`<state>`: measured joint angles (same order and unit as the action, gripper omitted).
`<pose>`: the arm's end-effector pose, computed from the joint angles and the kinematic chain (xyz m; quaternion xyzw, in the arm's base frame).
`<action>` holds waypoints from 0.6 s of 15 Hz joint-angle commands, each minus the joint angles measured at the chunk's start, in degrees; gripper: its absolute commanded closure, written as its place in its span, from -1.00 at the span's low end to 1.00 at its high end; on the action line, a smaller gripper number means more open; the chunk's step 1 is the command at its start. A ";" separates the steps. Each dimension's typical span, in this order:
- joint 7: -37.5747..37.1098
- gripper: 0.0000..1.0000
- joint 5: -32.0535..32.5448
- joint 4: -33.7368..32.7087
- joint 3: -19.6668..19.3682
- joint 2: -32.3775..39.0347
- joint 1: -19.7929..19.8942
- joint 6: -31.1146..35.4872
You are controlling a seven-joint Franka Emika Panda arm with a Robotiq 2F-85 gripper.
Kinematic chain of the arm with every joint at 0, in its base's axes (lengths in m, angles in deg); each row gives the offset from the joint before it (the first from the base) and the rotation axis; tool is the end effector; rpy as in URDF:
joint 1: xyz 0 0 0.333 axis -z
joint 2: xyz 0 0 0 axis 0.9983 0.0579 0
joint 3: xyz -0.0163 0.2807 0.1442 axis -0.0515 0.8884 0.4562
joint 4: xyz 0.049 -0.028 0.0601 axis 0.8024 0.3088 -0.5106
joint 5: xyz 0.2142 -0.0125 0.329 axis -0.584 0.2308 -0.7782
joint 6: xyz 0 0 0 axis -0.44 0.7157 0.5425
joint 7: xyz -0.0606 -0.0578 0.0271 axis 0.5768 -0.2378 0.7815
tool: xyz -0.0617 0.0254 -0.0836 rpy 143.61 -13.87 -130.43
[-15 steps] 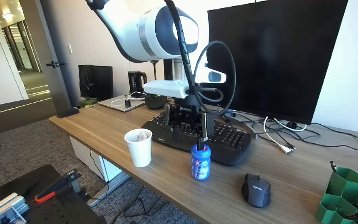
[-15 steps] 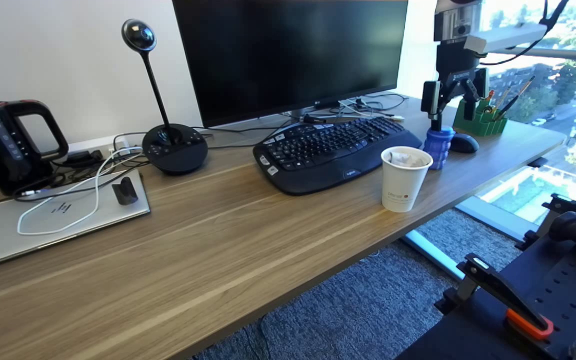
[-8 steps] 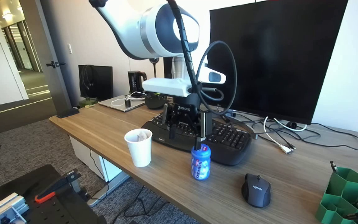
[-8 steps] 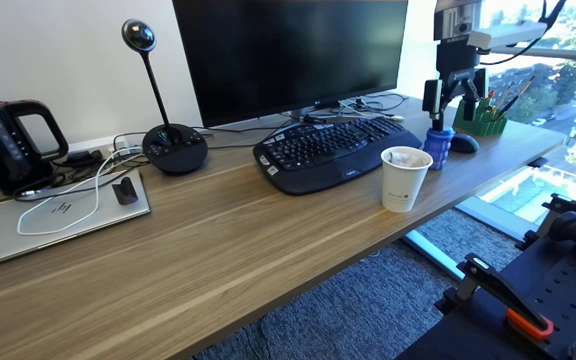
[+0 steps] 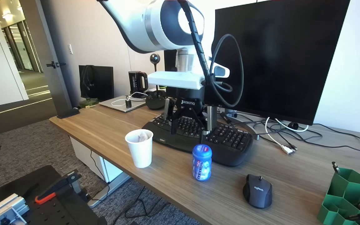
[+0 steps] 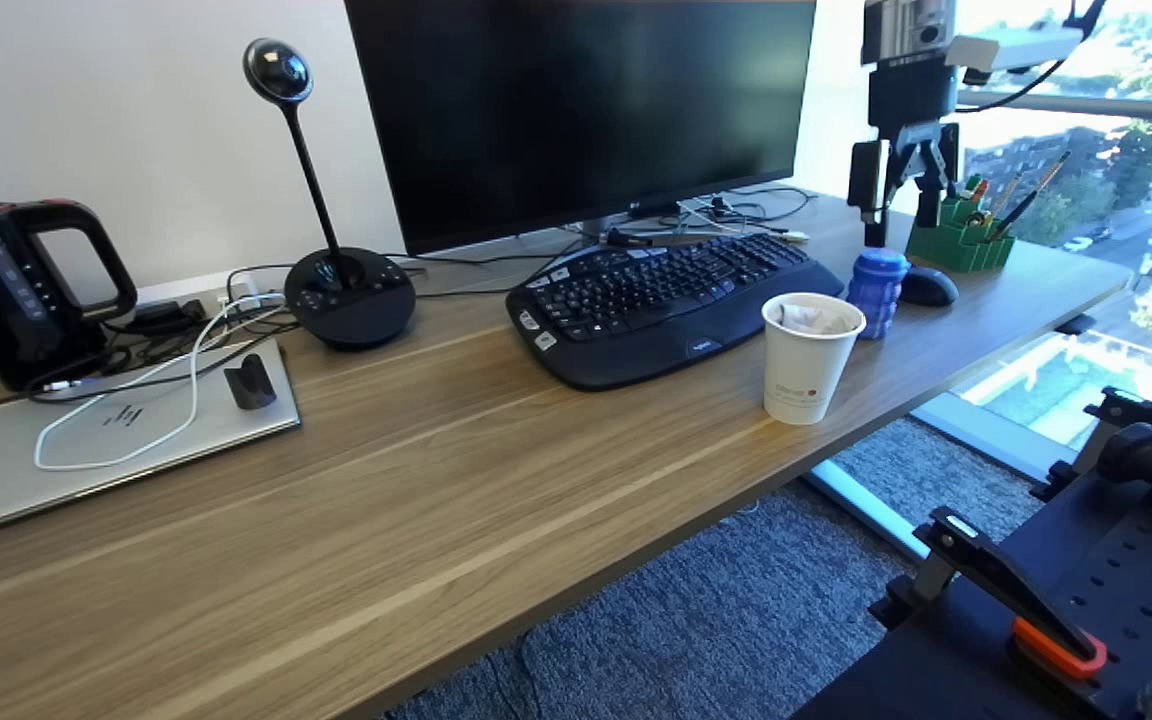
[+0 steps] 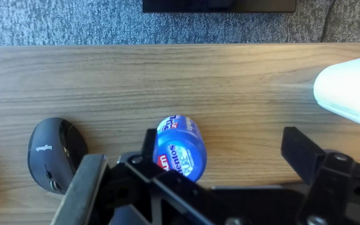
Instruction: Move the bottle to the left
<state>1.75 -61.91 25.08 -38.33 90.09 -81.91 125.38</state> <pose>0.6069 -0.0873 0.2397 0.9945 0.0299 -0.0974 0.0258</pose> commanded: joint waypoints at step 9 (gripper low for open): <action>5.69 -1.00 -0.55 -5.61 0.65 3.32 3.10 -0.86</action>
<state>5.37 -61.91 21.50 -38.33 91.86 -79.81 125.39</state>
